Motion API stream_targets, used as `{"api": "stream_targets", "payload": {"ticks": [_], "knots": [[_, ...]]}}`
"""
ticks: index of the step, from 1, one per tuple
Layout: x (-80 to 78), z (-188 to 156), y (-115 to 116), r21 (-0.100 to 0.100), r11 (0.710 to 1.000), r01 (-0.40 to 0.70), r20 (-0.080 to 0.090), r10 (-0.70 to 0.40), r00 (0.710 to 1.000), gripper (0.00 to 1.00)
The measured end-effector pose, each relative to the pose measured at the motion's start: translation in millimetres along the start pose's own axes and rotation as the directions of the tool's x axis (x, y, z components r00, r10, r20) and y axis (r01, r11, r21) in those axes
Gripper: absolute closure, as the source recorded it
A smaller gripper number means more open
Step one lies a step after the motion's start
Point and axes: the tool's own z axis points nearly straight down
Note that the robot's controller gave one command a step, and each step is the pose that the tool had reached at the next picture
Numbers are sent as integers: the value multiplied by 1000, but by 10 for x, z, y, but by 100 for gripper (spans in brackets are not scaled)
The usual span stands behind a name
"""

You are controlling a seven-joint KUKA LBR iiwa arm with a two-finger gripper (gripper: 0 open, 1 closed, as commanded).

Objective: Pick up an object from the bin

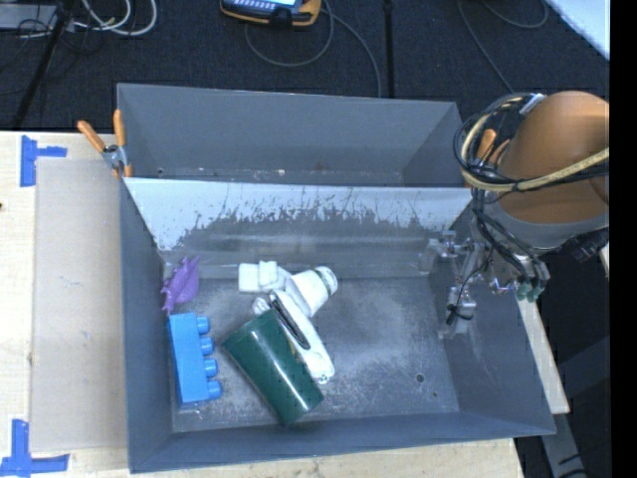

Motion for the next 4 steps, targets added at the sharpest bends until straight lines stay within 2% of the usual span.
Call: {"api": "stream_targets", "payload": {"ticks": [1,2,3,4], "knots": [[-14,-45,3,1,1000,2,8,-2,1000,0],[-103,344,313,3,1000,5,13,-5,1000,0],[-85,968,205,-3,997,73,10,-73,997,0],[-181,1124,309,6,999,52,6,-52,999,0]]}}
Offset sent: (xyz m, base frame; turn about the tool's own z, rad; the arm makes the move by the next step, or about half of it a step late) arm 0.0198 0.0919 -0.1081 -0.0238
